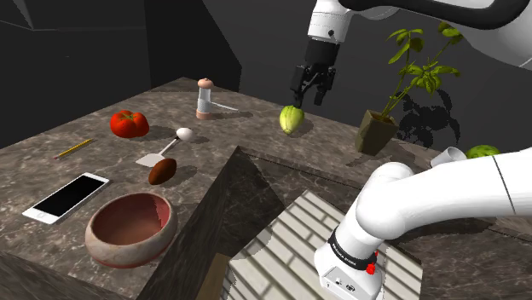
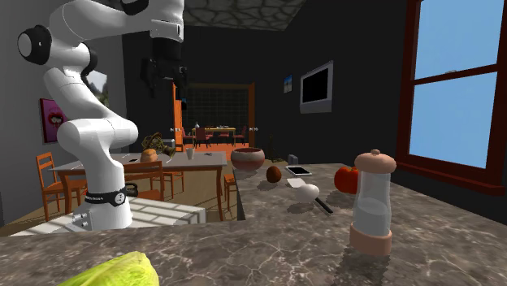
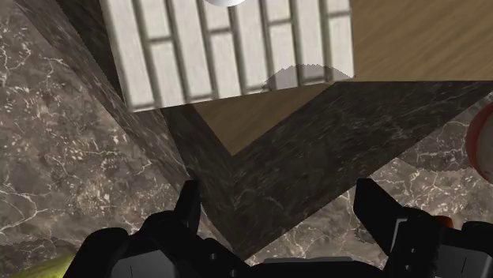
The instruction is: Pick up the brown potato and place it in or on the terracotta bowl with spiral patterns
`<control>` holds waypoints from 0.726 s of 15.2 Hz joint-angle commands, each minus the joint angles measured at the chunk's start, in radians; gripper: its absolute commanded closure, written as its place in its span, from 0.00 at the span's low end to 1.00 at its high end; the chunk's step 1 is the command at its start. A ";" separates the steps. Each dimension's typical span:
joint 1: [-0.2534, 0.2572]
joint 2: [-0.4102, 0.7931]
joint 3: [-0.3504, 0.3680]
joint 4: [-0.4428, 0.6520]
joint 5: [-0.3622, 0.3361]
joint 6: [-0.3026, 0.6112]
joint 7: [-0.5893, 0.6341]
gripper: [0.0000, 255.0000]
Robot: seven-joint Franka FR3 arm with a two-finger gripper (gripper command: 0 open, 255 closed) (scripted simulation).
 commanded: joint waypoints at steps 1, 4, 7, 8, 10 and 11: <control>0.000 0.000 0.000 0.000 0.000 0.000 0.000 0.00; 0.007 0.024 0.050 -0.048 0.044 0.086 0.080 0.00; 0.014 0.062 0.101 -0.083 0.084 0.175 0.157 0.00; 0.016 0.078 0.118 -0.091 0.096 0.206 0.182 0.00; 0.021 0.115 0.152 -0.104 0.119 0.267 0.232 0.00; 0.023 0.136 0.169 -0.108 0.129 0.298 0.257 0.00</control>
